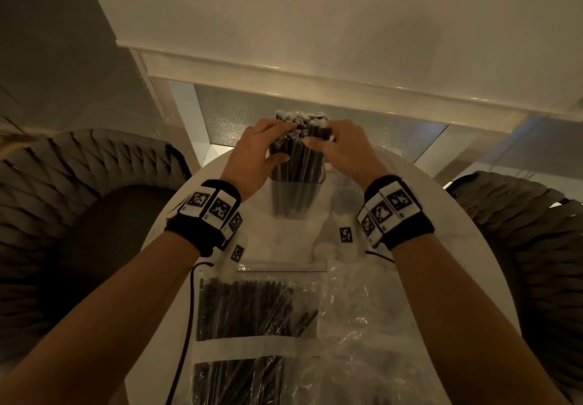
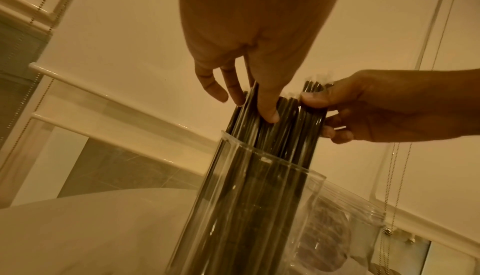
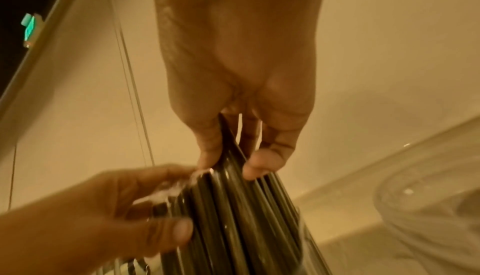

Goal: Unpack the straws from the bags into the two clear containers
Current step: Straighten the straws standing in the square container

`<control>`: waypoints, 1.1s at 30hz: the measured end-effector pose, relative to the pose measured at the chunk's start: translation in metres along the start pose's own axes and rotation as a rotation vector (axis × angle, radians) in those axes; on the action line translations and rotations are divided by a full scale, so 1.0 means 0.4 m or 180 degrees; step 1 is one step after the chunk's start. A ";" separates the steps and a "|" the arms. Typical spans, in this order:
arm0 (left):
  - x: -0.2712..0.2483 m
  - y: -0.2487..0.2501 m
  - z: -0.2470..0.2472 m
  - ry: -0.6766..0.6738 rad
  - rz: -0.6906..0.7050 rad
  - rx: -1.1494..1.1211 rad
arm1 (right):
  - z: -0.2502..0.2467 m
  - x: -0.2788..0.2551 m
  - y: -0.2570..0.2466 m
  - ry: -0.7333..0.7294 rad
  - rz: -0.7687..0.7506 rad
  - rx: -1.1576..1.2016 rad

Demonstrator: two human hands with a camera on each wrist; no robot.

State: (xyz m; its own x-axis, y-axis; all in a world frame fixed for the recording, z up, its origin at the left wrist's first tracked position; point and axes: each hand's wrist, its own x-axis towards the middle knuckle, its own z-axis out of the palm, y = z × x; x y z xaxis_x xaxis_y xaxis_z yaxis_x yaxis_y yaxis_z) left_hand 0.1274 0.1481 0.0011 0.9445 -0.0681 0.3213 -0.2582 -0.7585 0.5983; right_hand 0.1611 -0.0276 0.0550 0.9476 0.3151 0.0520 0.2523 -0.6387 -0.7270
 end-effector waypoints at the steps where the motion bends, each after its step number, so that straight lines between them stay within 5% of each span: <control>1: 0.001 0.000 0.000 0.0003 0.0008 -0.0010 | -0.006 0.004 -0.003 -0.0135 0.0002 -0.0011; 5: -0.003 0.000 0.002 0.0023 0.0024 -0.0142 | 0.028 -0.006 0.016 -0.0495 0.0200 -0.0295; 12: -0.017 0.017 -0.012 0.0289 -0.0219 -0.0720 | 0.044 -0.065 0.043 0.0227 0.0221 0.0263; 15: -0.004 0.017 -0.027 0.0179 -0.0354 -0.0680 | 0.048 -0.066 0.041 0.0600 -0.0150 0.0097; 19: 0.065 0.021 -0.040 -0.0507 -0.0099 -0.0075 | 0.055 -0.013 0.041 0.0074 -0.0591 -0.1150; 23: 0.120 -0.003 -0.029 -0.1084 -0.0113 0.0066 | 0.075 0.016 0.054 -0.0424 -0.0581 -0.1142; 33: 0.114 -0.006 -0.009 -0.0967 -0.0125 0.0178 | 0.058 0.006 0.058 -0.0588 -0.0484 -0.1105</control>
State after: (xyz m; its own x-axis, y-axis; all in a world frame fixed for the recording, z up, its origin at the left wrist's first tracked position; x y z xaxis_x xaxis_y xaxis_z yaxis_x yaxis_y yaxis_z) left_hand 0.1705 0.1490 0.0171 0.9732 -0.2223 0.0595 -0.2167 -0.7983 0.5620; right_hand 0.1649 -0.0255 0.0223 0.8514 0.5245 -0.0058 0.4675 -0.7639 -0.4449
